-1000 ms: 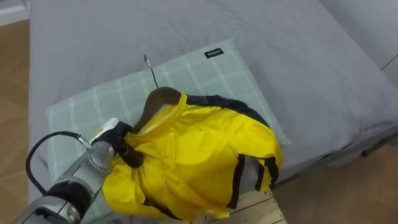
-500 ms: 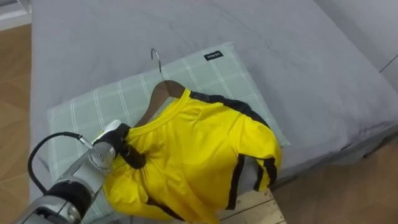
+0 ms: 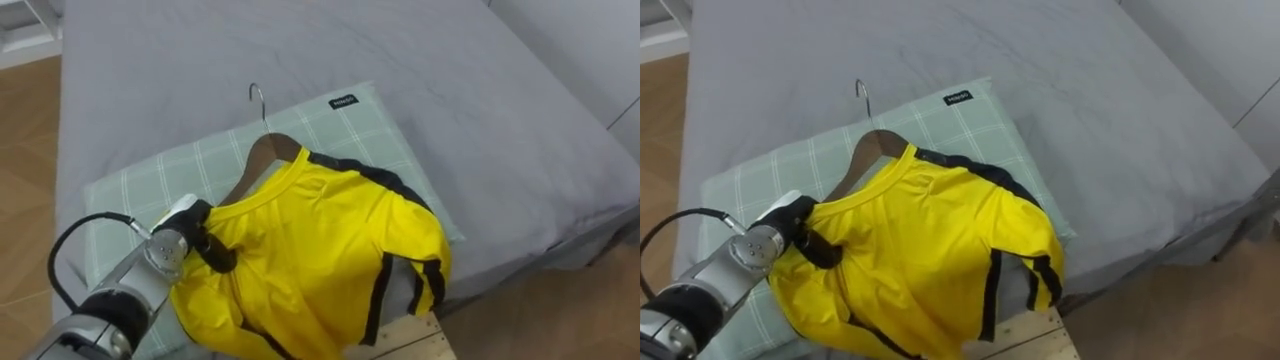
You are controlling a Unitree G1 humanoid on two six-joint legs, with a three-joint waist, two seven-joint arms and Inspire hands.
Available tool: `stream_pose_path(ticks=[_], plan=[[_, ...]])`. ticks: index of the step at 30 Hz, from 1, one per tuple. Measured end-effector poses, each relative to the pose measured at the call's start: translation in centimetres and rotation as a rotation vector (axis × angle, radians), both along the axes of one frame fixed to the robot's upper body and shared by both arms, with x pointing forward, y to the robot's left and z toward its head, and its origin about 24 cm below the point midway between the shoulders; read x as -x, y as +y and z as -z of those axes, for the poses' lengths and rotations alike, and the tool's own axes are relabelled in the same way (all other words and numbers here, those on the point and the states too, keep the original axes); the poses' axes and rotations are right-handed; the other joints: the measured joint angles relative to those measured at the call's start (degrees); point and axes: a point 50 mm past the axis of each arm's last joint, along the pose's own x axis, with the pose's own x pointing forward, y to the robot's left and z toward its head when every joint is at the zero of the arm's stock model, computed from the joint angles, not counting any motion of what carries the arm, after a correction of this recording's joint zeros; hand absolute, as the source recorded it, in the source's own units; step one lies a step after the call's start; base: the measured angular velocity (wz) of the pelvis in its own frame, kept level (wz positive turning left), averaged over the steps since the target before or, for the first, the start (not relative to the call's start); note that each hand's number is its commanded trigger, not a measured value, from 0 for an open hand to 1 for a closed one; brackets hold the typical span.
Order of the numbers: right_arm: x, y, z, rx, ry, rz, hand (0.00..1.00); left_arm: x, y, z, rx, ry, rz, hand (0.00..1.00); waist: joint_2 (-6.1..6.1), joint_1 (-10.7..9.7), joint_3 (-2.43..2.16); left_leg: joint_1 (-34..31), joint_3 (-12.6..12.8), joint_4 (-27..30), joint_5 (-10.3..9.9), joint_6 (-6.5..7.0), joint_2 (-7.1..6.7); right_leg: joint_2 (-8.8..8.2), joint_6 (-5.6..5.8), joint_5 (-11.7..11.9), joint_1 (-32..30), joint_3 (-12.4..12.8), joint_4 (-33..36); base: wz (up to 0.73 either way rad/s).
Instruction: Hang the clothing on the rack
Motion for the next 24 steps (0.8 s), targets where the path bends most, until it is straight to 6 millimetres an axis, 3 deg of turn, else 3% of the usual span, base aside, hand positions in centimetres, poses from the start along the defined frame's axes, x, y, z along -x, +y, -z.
stream_pose_path(ticks=[3,7,8,9,11,15,17,19,22,24], plan=[[0.2,-0.2,0.0,0.003,0.002,0.014,0.00,0.1,-0.2,0.2,0.019,-0.001,0.004,1.00,-0.05,-0.06,-0.19,2.44,0.15,-1.25,0.06,-0.07,-0.01,0.27,0.02,0.25,2.38,0.30,-1.22,-0.09],[0.8,-0.2,0.2,-0.001,0.004,0.035,0.00,0.1,-0.5,0.2,0.042,-0.017,0.017,1.00,-0.10,0.41,-0.82,5.29,0.22,-3.88,0.80,-0.34,0.08,0.78,0.00,1.31,5.45,0.29,-4.48,-0.05],[0.9,-0.3,0.2,0.004,0.004,0.045,0.00,0.2,-0.7,0.3,0.046,-0.022,0.027,1.00,-0.03,0.45,-1.25,5.92,0.15,-4.66,1.08,-0.37,0.04,0.85,0.02,1.70,6.19,0.16,-5.45,0.00],[1.0,-0.4,0.3,0.007,0.005,0.048,0.00,0.3,-0.8,0.4,0.050,-0.026,0.033,1.00,-0.06,0.59,-1.35,6.42,0.14,-5.02,1.18,-0.39,0.06,0.90,0.00,1.86,6.77,0.08,-5.94,0.00],[2.0,-0.6,0.5,0.017,0.017,0.063,0.00,1.0,-1.4,1.1,0.068,-0.038,0.069,1.00,-0.23,1.66,-2.43,8.74,0.11,-6.48,1.29,-0.51,0.10,1.15,-0.06,2.29,9.49,-0.06,-8.05,0.00],[3.4,-1.0,0.8,0.026,0.036,0.089,0.00,1.7,-2.0,1.6,0.082,-0.060,0.110,1.00,-0.63,3.27,-3.07,12.56,-0.13,-8.66,1.34,-0.62,-0.02,1.25,0.10,2.74,13.99,-0.52,-11.40,0.04],[4.3,-1.2,0.9,0.033,0.044,0.103,0.00,2.9,-1.8,2.4,0.114,-0.081,0.106,1.00,-1.05,4.77,-3.76,15.68,-0.02,-10.86,1.49,-0.82,-0.24,1.32,0.24,3.13,16.82,-0.23,-13.85,-0.07],[5.1,-1.2,1.0,0.043,0.054,0.089,0.00,3.6,-2.0,2.5,0.138,-0.112,0.115,1.00,-1.29,4.95,-4.25,16.72,-0.25,-11.48,1.48,-0.84,-0.21,1.56,0.35,3.52,18.68,-0.43,-15.74,0.11],[5.8,-1.6,1.0,0.053,0.061,0.103,0.00,4.3,-2.4,2.1,0.126,-0.163,0.155,1.00,-1.53,6.66,-4.44,18.48,-1.39,-11.96,1.34,-0.98,-0.27,1.84,0.51,4.10,21.89,-0.72,-18.33,0.15],[6.2,-1.8,1.0,0.053,0.060,0.129,0.00,4.6,-2.6,1.2,0.113,-0.222,0.188,1.00,-1.49,6.66,-4.48,19.01,-2.59,-12.32,1.33,-0.99,-0.57,1.72,0.57,4.22,23.20,-1.67,-19.63,0.24]])
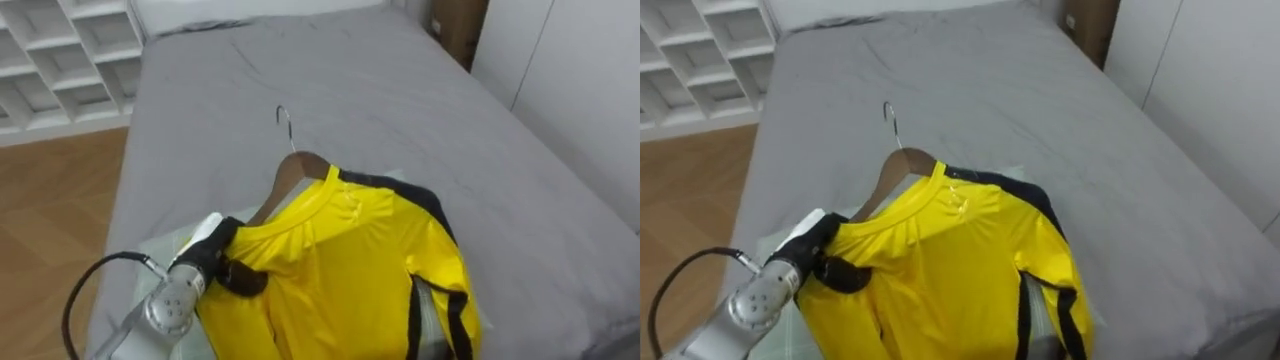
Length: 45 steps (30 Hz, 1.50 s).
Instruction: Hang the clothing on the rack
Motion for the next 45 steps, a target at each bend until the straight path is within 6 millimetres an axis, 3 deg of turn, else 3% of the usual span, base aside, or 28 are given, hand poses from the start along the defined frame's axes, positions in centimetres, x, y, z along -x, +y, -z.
stream_pose_path(ticks=[3,10,17,21,26,37,45], plan=[[1.2,-0.4,0.1,0.003,0.021,0.046,0.00,0.9,-0.5,-1.2,0.009,-0.105,0.022,1.00,0.07,1.49,-0.08,2.44,-0.38,-1.39,0.01,-0.01,-0.39,-0.23,0.03,-0.02,2.81,-0.60,-1.31,0.10],[3.6,-0.6,0.3,0.026,0.079,0.042,0.00,4.1,0.7,-2.0,0.071,-0.194,-0.033,1.00,0.53,3.69,-0.59,7.77,-0.40,-3.76,-0.30,-0.59,-0.51,-0.08,-0.07,-0.08,8.42,-0.96,-4.32,0.01],[4.3,-1.0,0.2,0.042,0.094,0.051,0.00,5.9,2.0,-1.6,0.076,-0.190,-0.081,1.00,-0.38,4.49,-0.12,10.18,-1.11,-4.50,-0.44,-0.93,-0.71,-0.06,-0.39,-0.31,11.21,-1.50,-5.41,0.04],[4.7,-1.3,0.1,0.056,0.098,0.073,0.00,7.4,3.0,-1.4,0.081,-0.188,-0.121,1.00,-0.45,4.45,-0.15,10.97,-1.29,-4.88,-0.57,-1.12,-0.74,0.01,-0.46,-0.38,12.12,-1.54,-6.07,0.01],[5.2,-1.7,0.1,0.053,0.106,0.099,0.00,8.1,3.5,-2.3,0.078,-0.244,-0.152,1.00,-1.23,4.65,0.24,11.46,-1.61,-5.18,-0.57,-1.13,-0.80,0.01,-0.55,-0.62,12.70,-1.83,-6.19,0.03],[4.8,-1.9,0.0,0.083,0.112,0.036,0.00,8.9,3.3,-2.9,0.024,-0.323,-0.135,1.00,-2.25,4.47,0.04,11.88,-1.58,-5.46,-0.57,-1.13,-1.13,-0.27,-0.40,-0.74,13.02,-1.80,-6.22,0.00],[1.1,-2.6,-1.2,0.260,0.011,-0.130,0.00,9.1,3.2,-3.1,0.021,-0.356,-0.136,1.00,-2.21,5.05,-0.22,11.29,-1.50,-5.73,-0.53,-1.11,-1.22,-0.36,-0.33,-0.76,12.10,-1.83,-5.89,0.00]])
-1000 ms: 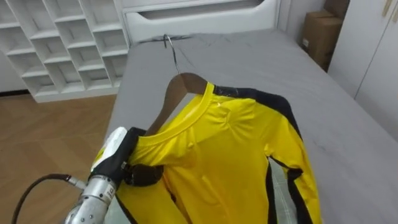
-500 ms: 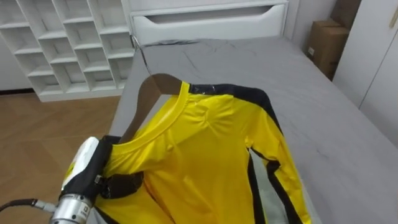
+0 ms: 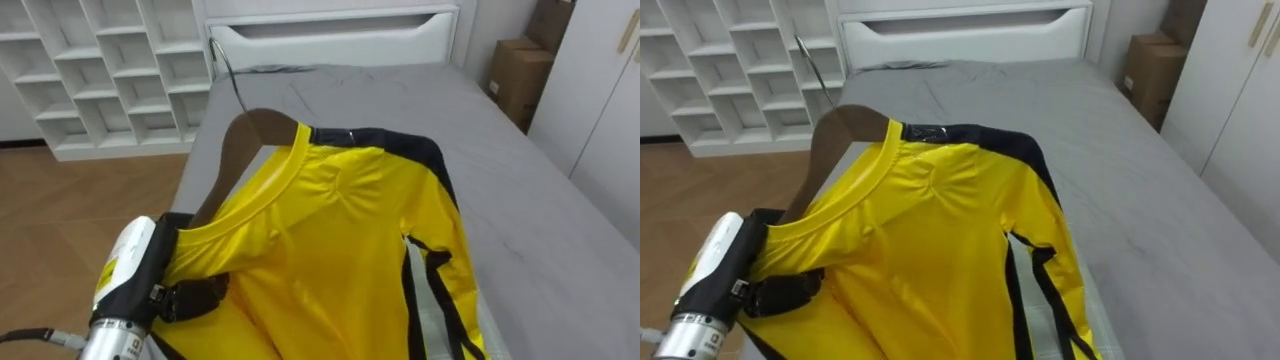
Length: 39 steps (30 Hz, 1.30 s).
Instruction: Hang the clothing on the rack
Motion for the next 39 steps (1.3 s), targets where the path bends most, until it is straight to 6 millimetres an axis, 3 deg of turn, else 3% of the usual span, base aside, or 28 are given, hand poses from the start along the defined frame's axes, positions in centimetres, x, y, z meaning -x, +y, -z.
stream_pose_path(ticks=[5,9,14,19,21,23,29,39], plan=[[-4.5,-0.7,-2.5,0.164,-0.162,-0.207,0.00,0.0,0.1,-0.2,-0.039,-0.005,0.007,1.00,-0.47,0.02,-0.14,0.08,0.08,-0.14,0.00,0.00,-0.14,-0.14,0.00,0.02,0.00,0.06,-0.13,0.00],[-6.4,-1.5,-4.4,0.282,-0.228,-0.323,0.00,0.0,-0.2,-0.4,-0.138,-0.019,0.024,1.00,-1.17,0.65,-0.07,0.15,0.07,-0.25,-0.01,0.00,-0.16,-0.15,0.01,0.02,0.15,0.02,-0.32,0.00],[-11.0,-1.7,-9.2,0.487,-0.419,-0.489,0.00,0.2,-0.5,-1.1,-0.160,-0.024,0.068,1.00,-1.40,0.74,0.06,0.57,0.52,-0.62,-0.01,0.00,-0.19,-0.20,0.06,0.05,0.34,0.21,-0.19,-0.02],[-13.7,-0.6,-13.0,0.626,-0.561,-0.599,0.00,0.2,-0.7,-1.2,-0.166,0.004,0.104,1.00,-1.98,0.47,0.24,0.50,0.49,-0.60,-0.01,0.00,-0.20,-0.24,0.07,0.05,0.35,0.15,-0.20,0.00],[-14.2,-0.3,-13.7,0.647,-0.587,-0.613,0.00,0.2,-0.8,-1.0,-0.170,0.032,0.118,1.00,-2.73,0.50,0.33,0.46,0.52,-0.60,-0.01,0.00,-0.17,-0.20,0.07,0.04,0.32,0.19,-0.27,-0.02],[-14.6,-0.1,-14.7,0.687,-0.610,-0.638,0.00,0.2,-0.8,-0.8,-0.174,0.062,0.121,1.00,-3.29,0.71,0.13,0.04,0.95,-0.61,-0.01,0.00,-0.13,-0.19,0.08,0.05,-0.31,0.59,-0.14,-0.08],[-15.9,0.9,-18.3,0.780,-0.749,-0.689,0.00,0.2,-1.0,-0.5,-0.184,0.087,0.138,1.00,-3.34,0.91,0.09,0.77,1.73,-1.17,-0.02,0.02,-0.17,-0.21,0.28,0.18,-0.29,1.66,0.04,-0.09],[-17.1,1.7,-19.4,0.863,-0.754,-0.766,0.00,0.2,-1.2,-0.3,-0.220,0.130,0.173,1.00,-3.45,1.11,0.14,0.80,1.73,-1.19,-0.02,0.01,-0.14,-0.19,0.28,0.18,-0.30,1.65,0.03,0.00]])
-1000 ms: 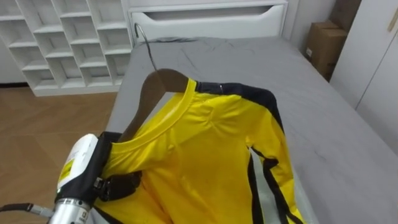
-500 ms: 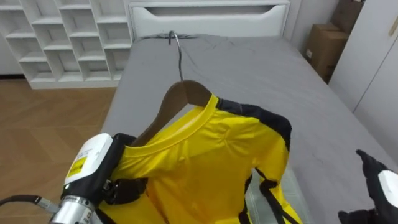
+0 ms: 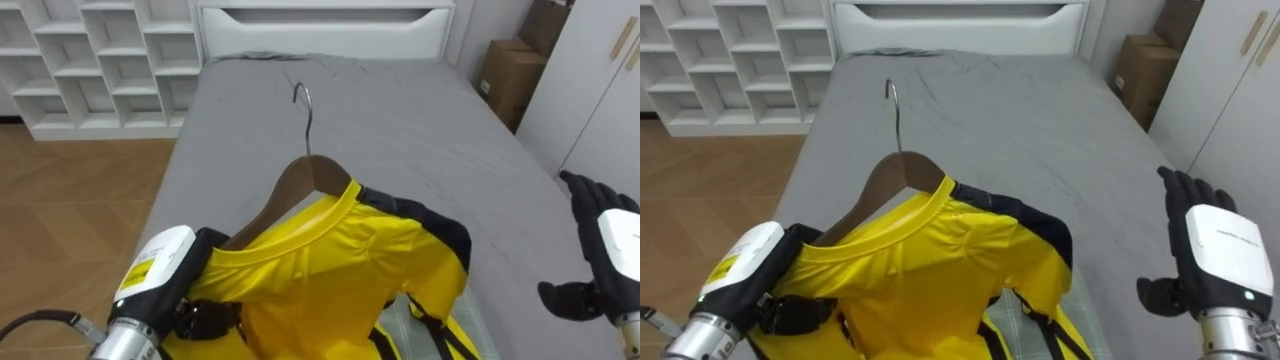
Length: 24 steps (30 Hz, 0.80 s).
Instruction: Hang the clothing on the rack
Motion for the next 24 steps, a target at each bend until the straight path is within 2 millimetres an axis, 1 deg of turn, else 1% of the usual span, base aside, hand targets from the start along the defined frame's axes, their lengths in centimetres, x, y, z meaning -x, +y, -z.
stream_pose_path(ticks=[3,5,6,8,10,12,14,16,17,20,24], plan=[[-0.8,0.3,-0.7,0.008,-0.026,-0.013,0.00,0.0,-0.1,0.1,0.001,0.014,0.009,1.00,-0.10,0.50,0.07,0.04,0.47,0.00,0.00,0.00,0.07,-0.02,0.00,-0.09,-0.42,0.24,0.62,-0.08],[-1.6,0.5,-1.7,0.025,-0.054,-0.029,0.00,0.0,-0.2,0.2,0.005,0.024,0.019,1.00,-0.18,1.16,0.11,0.16,0.96,-0.14,0.00,0.00,0.11,0.01,0.01,-0.10,-0.66,0.78,0.79,-0.12],[-1.7,0.6,-2.0,0.035,-0.062,-0.038,0.00,0.0,-0.2,0.2,0.004,0.028,0.023,1.00,-0.18,1.26,0.11,0.17,0.95,-0.20,0.00,0.00,0.08,0.00,0.02,-0.10,-0.67,0.81,0.79,-0.04],[-2.2,1.4,-3.3,0.063,-0.102,-0.085,0.00,0.1,-0.3,0.2,-0.001,0.038,0.036,1.00,-0.23,1.69,0.13,0.18,1.09,-0.38,0.00,0.00,0.06,0.00,0.02,-0.10,-0.78,0.99,0.70,0.00],[-2.2,2.3,-4.0,0.075,-0.128,-0.133,0.00,0.1,-0.5,-0.1,-0.005,0.037,0.054,1.00,-0.30,1.83,0.13,0.18,1.08,-0.44,0.00,0.00,0.06,0.00,0.02,-0.10,-0.79,0.99,0.63,0.00],[-2.3,3.0,-4.3,0.077,-0.135,-0.168,0.00,0.1,-0.9,-0.5,-0.003,0.020,0.071,1.00,-0.36,2.15,0.18,0.16,1.03,-0.51,0.00,0.00,0.07,-0.01,0.02,-0.10,-0.89,0.98,0.66,0.00],[-2.3,3.6,-4.2,0.083,-0.119,-0.202,0.00,0.2,-1.6,-0.9,0.003,0.002,0.100,1.00,-0.41,3.01,0.21,0.15,1.07,-0.84,0.00,0.00,0.05,0.00,0.02,-0.10,-1.14,1.17,0.64,-0.04],[-2.4,3.8,-4.2,0.083,-0.114,-0.214,0.00,0.2,-1.8,-0.8,0.004,0.003,0.110,1.00,-0.48,3.35,0.25,0.16,1.08,-0.94,0.01,0.00,0.04,0.00,0.02,-0.10,-1.17,1.14,0.64,0.00],[-2.4,3.9,-4.3,0.082,-0.116,-0.218,0.00,0.2,-1.8,-0.8,0.004,0.003,0.110,1.00,-0.68,3.54,0.37,0.16,1.06,-0.95,0.01,0.00,0.05,0.01,0.02,-0.10,-1.18,1.09,0.63,0.00],[-2.8,4.1,-4.8,0.082,-0.132,-0.224,0.00,0.2,-1.8,-0.8,0.002,0.003,0.111,1.00,-1.07,3.83,0.62,0.07,1.04,-0.95,0.00,0.00,0.05,-0.02,0.02,-0.10,-1.16,0.90,0.58,0.00],[-3.4,4.9,-5.3,0.072,-0.149,-0.263,0.00,0.3,-2.0,-0.7,-0.008,0.011,0.127,1.00,-1.17,3.76,0.68,0.05,0.69,-0.95,0.00,0.00,0.04,-0.02,0.03,-0.09,-0.99,0.54,0.57,0.04]])
